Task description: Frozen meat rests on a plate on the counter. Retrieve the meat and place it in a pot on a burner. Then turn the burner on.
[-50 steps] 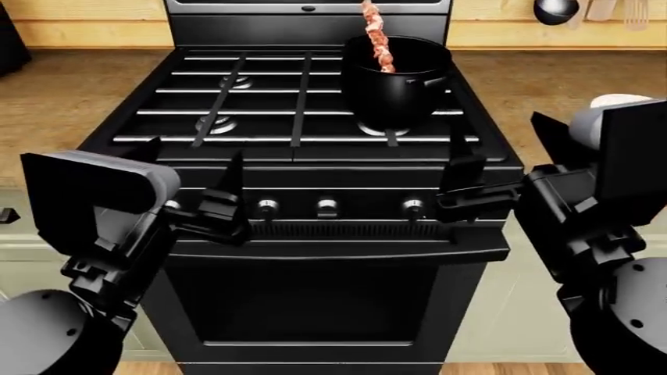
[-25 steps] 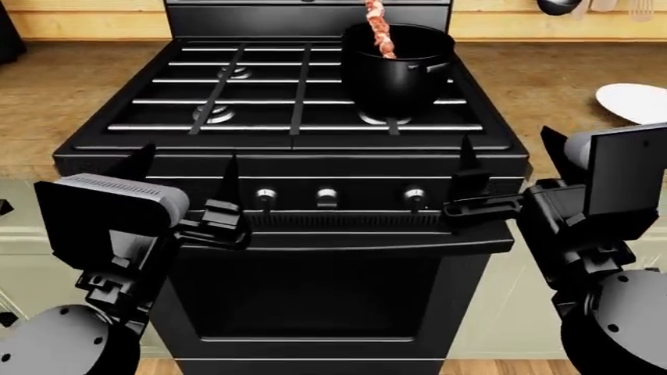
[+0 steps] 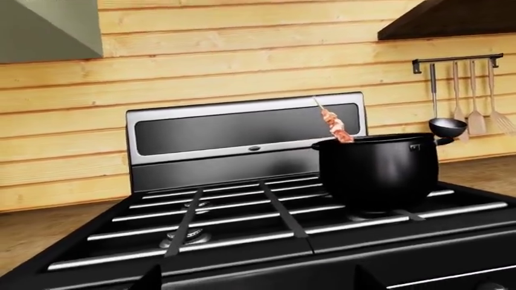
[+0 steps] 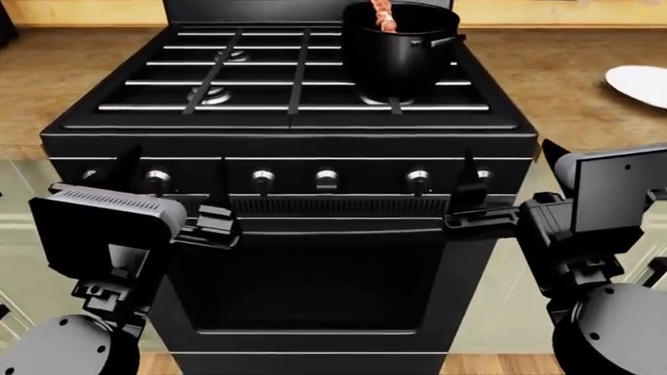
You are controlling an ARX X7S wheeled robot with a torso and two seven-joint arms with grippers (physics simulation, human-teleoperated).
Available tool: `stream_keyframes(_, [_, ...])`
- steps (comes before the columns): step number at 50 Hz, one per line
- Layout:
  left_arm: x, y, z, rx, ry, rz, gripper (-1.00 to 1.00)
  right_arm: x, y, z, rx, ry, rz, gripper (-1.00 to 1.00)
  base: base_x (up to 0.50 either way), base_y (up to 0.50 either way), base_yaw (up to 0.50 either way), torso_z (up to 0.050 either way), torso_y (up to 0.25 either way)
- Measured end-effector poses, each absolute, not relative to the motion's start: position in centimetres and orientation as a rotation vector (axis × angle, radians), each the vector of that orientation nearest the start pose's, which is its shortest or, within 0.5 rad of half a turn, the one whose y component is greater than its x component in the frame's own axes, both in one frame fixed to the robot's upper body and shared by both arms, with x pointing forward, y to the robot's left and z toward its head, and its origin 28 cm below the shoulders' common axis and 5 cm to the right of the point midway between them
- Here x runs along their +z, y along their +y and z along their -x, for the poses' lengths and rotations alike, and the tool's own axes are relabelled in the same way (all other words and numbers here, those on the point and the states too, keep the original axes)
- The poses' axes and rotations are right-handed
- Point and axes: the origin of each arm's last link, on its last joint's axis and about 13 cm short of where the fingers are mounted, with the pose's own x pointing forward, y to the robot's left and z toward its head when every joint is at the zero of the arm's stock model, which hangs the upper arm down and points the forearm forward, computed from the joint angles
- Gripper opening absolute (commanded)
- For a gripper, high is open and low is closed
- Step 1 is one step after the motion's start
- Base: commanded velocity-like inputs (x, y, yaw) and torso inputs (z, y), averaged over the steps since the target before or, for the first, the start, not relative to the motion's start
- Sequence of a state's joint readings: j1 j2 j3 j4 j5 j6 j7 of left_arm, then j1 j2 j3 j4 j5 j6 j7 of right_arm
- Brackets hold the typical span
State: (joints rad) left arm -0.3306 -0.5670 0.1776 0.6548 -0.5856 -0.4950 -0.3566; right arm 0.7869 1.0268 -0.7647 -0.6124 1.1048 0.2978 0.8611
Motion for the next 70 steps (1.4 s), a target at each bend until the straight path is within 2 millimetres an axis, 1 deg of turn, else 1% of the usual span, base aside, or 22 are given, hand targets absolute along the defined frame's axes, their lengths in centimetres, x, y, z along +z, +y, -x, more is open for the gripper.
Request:
stream_keyframes(14, [18.0, 24.1, -22.3, -0.113, -0.344, -0.096, 1.0, 20.4, -14.2, -22.5, 0.023, -0.144, 0.109, 1.0, 0.0, 0.0, 0.0, -0.05, 0.0])
stream_keyframes(29, [17.9, 24.1, -21.9, -0.144, -0.401, -0.063, 1.0, 19.9, -14.4, -23.1, 0.008, -0.135, 0.096, 1.0, 0.0, 0.0, 0.0, -0.05, 0.0])
stream_keyframes(58, [17.6, 24.0, -21.5, -0.191, -0.435, -0.028, 1.0, 20.1, -14.7, -24.0, -0.025, -0.154, 0.056, 1.0, 0.0, 0.0, 0.0, -0.05, 0.0])
stream_keyframes(70, [17.5, 24.0, -21.4, -0.191, -0.442, -0.024, 1.0, 20.3, -14.8, -24.1, -0.033, -0.162, 0.043, 1.0, 0.0, 0.0, 0.0, -0.006, 0.0])
